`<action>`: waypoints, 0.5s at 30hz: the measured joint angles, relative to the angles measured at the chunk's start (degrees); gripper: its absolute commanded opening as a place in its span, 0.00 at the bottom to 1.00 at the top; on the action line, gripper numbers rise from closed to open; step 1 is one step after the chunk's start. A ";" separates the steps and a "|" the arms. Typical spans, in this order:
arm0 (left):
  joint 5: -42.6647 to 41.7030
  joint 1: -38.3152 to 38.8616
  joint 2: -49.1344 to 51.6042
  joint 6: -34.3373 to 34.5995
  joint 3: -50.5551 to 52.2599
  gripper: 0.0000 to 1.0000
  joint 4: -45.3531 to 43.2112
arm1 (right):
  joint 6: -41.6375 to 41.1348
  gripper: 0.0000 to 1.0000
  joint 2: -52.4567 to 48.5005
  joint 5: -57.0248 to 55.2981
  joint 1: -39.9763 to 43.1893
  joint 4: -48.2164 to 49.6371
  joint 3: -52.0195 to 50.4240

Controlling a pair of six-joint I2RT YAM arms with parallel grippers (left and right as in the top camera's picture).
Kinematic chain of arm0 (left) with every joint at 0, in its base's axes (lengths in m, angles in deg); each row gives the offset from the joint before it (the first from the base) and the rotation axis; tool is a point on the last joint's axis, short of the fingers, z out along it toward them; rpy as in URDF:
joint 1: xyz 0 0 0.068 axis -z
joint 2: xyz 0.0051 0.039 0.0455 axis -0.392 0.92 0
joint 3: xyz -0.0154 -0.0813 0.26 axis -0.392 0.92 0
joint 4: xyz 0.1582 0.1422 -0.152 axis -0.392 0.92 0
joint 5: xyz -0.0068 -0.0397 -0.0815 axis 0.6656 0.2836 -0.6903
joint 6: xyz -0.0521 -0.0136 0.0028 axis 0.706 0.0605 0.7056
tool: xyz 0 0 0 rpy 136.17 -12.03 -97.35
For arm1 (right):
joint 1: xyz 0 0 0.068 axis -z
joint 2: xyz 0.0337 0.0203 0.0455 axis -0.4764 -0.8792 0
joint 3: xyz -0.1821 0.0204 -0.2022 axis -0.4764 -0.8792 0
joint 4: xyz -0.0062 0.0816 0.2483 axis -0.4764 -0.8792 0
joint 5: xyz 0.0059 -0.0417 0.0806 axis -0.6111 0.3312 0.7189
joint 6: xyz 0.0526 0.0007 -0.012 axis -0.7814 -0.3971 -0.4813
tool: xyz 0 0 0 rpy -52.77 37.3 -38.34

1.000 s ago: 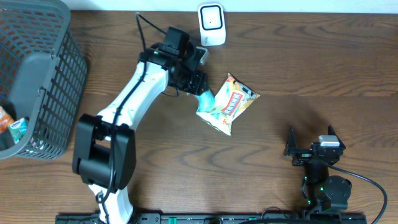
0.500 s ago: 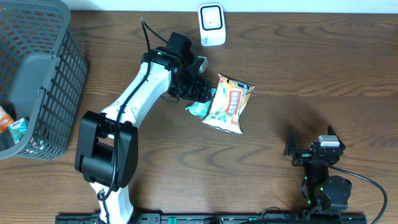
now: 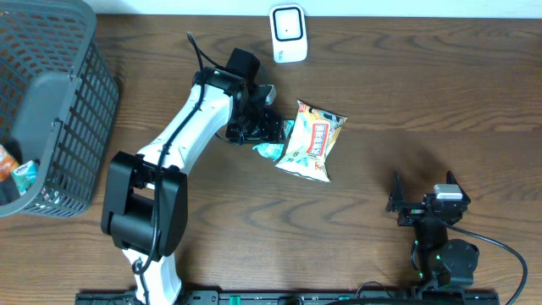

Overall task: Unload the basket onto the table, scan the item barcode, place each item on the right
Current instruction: 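Carry the green packet to the table beside the yellow bag, then release the green packet and move the left gripper back to the basket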

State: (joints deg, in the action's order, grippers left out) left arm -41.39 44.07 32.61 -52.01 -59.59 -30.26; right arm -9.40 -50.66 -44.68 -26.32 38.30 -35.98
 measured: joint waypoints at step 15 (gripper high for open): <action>7.63 -6.51 -18.45 -1.22 -2.67 0.77 -8.33 | 0.00 0.99 0.00 0.00 0.00 0.00 0.00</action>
State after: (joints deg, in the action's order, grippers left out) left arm -33.77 37.56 14.17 -53.24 -62.26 -38.58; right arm -9.40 -50.66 -44.68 -26.32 38.30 -35.98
